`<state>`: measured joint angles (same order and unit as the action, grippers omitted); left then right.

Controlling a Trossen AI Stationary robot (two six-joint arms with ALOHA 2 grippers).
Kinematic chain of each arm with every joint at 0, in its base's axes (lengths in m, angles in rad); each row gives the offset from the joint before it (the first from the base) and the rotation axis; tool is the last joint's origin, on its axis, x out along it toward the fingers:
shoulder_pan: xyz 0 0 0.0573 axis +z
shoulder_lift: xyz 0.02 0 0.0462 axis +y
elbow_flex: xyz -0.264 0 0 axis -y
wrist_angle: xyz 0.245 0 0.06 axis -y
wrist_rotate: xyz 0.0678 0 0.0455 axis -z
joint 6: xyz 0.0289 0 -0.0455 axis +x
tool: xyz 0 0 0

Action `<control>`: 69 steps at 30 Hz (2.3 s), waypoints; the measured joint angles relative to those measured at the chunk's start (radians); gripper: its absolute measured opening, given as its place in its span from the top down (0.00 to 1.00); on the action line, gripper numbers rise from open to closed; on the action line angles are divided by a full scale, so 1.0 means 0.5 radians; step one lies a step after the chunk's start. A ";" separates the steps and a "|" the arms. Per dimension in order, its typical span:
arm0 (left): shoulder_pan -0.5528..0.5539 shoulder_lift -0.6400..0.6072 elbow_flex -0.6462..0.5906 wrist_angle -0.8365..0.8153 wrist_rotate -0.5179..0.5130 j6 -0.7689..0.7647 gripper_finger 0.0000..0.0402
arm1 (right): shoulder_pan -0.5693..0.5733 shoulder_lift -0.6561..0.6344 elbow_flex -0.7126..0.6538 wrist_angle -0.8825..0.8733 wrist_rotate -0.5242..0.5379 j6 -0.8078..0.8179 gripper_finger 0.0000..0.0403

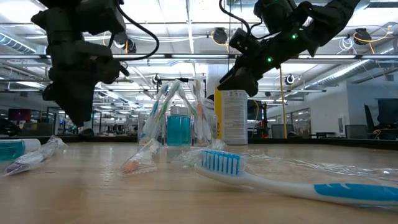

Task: Pick & Place toothbrushing station
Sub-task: Put the purple toothbrush into the transparent organizer

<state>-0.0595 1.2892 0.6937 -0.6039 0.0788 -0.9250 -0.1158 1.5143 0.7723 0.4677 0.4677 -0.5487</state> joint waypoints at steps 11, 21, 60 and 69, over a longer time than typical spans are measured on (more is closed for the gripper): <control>0.083 0.000 0.000 -0.264 0.309 -0.534 0.30 | 0.000 0.004 -0.001 -0.009 -0.001 0.022 0.64; -0.088 0.040 -0.001 -0.249 0.148 -1.007 0.28 | 0.000 0.004 -0.001 -0.069 -0.002 0.026 0.64; 0.014 0.404 -0.003 0.707 -0.091 -0.514 0.90 | 0.000 0.004 -0.001 -0.079 -0.003 0.026 0.64; 0.077 0.404 -0.003 0.905 -0.095 -0.267 0.93 | 0.000 0.004 -0.001 -0.079 -0.003 0.026 0.64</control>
<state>-0.0208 1.4910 0.6922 -0.1514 0.0315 -1.0585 -0.1158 1.5162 0.7719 0.4282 0.4664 -0.5358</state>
